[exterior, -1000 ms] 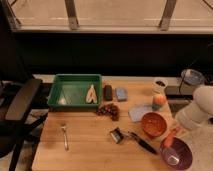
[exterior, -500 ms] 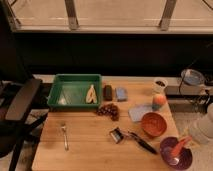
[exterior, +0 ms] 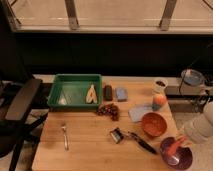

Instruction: Place pepper in purple bowl

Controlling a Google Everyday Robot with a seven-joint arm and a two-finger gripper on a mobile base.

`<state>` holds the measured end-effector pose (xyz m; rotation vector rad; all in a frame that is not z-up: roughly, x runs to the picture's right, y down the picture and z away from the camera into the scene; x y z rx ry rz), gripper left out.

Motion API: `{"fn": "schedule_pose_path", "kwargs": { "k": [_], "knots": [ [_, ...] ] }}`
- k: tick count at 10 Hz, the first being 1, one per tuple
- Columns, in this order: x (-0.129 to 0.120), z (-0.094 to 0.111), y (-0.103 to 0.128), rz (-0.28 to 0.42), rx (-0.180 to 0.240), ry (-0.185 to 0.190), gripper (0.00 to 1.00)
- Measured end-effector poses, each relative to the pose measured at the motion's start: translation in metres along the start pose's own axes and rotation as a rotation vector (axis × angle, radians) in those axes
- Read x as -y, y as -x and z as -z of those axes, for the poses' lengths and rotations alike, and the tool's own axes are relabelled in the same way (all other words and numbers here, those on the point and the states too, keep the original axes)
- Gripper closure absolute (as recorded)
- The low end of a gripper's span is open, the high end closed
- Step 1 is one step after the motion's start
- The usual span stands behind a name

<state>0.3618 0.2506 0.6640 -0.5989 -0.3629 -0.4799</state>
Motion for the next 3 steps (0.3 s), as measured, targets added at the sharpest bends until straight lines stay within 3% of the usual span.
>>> {"fn": "schedule_pose_path", "kwargs": {
  "k": [3],
  "knots": [
    [0.0003,-0.0001,0.0005,0.001,0.001,0.001,0.25]
  ]
}}
